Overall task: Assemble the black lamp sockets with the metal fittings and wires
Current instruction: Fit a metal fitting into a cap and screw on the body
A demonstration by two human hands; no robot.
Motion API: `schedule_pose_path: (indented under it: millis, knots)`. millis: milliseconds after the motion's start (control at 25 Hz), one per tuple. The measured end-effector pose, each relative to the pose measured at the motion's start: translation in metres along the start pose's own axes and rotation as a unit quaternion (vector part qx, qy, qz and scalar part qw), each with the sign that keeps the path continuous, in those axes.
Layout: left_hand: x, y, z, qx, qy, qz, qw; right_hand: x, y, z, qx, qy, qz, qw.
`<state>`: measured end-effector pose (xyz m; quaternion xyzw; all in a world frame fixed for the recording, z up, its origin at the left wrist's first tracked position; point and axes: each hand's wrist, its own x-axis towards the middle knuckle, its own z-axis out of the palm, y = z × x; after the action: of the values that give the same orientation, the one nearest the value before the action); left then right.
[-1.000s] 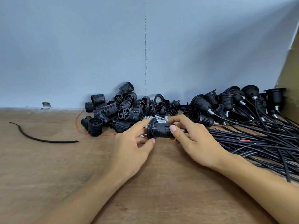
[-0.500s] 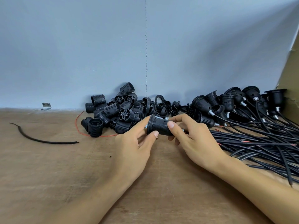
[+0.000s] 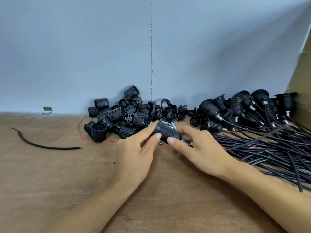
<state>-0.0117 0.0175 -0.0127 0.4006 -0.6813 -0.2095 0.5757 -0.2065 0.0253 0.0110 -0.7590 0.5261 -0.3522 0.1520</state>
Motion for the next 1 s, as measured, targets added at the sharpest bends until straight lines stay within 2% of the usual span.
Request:
schedule_pose_path:
  millis: [200, 400, 680, 880, 1000]
  knots:
    - [0.0002, 0.0007, -0.0001, -0.041, 0.005, -0.013, 0.999, 0.0006, -0.0004, 0.0001, -0.03, -0.016, 0.004, 0.999]
    - [-0.0005, 0.0002, 0.0018, -0.035, 0.007, -0.009, 0.999, -0.0002, 0.0033, 0.0029, 0.011, -0.019, 0.01, 1.0]
    - [0.0002, -0.0016, 0.0016, -0.019, 0.022, 0.004, 1.0, 0.0013, 0.0015, 0.0033, -0.054, -0.021, -0.033, 0.998]
    - [-0.0016, 0.0009, 0.0029, 0.004, 0.012, 0.031, 0.999, 0.0007, 0.0017, 0.0045, -0.005, -0.007, -0.009, 1.0]
    - [-0.0006, -0.0006, 0.0027, -0.004, 0.019, 0.03, 0.999, -0.0005, 0.0016, 0.0059, 0.004, -0.028, -0.018, 0.999]
